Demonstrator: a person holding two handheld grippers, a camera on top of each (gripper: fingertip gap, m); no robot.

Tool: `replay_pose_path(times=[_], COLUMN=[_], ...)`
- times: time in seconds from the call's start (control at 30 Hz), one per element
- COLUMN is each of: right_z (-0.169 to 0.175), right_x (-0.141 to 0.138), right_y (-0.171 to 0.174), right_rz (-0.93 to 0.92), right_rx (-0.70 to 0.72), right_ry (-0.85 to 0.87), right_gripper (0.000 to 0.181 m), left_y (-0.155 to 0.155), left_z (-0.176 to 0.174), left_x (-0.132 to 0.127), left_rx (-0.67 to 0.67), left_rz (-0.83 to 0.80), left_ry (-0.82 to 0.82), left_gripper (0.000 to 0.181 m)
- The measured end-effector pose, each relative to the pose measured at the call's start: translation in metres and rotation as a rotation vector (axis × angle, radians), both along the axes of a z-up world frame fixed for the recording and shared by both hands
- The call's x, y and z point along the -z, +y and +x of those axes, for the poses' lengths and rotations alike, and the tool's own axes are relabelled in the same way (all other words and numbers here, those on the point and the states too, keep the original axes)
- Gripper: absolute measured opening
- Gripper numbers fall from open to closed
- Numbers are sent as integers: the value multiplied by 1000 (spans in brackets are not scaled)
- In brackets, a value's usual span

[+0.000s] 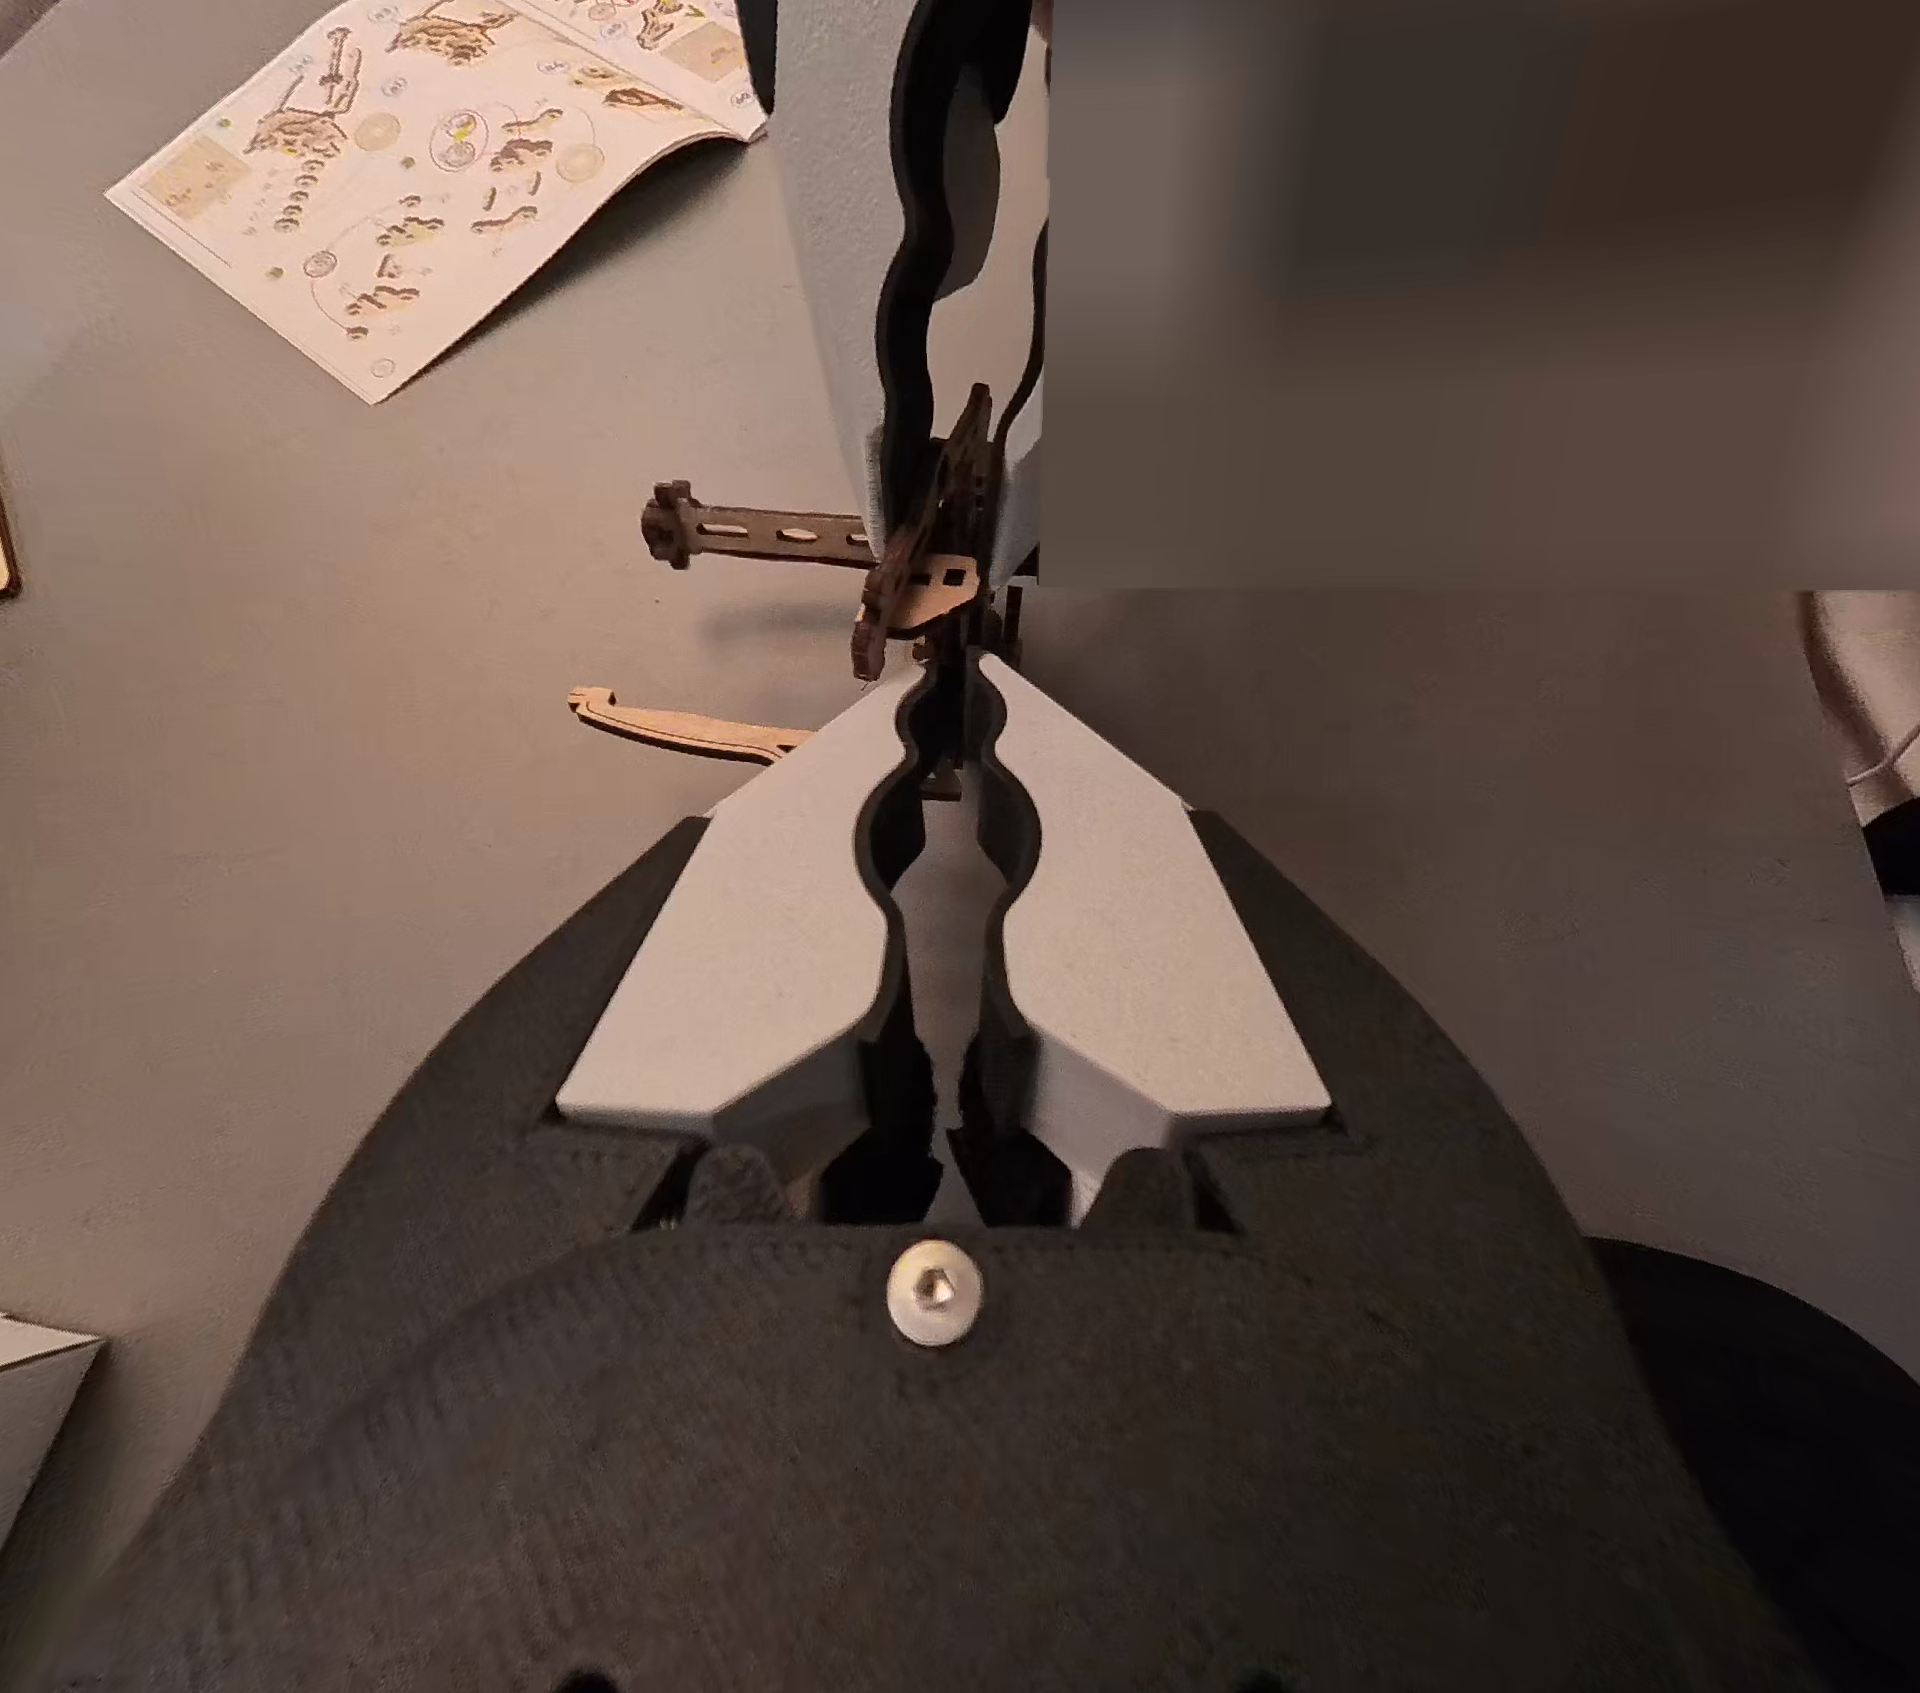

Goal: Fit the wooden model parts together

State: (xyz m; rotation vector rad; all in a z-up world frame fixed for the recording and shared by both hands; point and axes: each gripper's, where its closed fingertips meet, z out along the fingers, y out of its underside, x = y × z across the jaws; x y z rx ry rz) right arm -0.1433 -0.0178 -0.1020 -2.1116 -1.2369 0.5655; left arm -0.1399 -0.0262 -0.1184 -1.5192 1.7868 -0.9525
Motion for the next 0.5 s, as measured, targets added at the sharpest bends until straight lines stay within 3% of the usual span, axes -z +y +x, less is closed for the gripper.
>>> replay_pose_path(times=[0.5], right_z=[3], right_x=[0], right_y=[0], right_rz=[6], right_rx=[-20], right_ry=[-30], right_gripper=[17], left_y=[0], left_z=[1], left_x=[0], left_rx=[15], left_rz=[17], left_ry=[-13], left_gripper=[0])
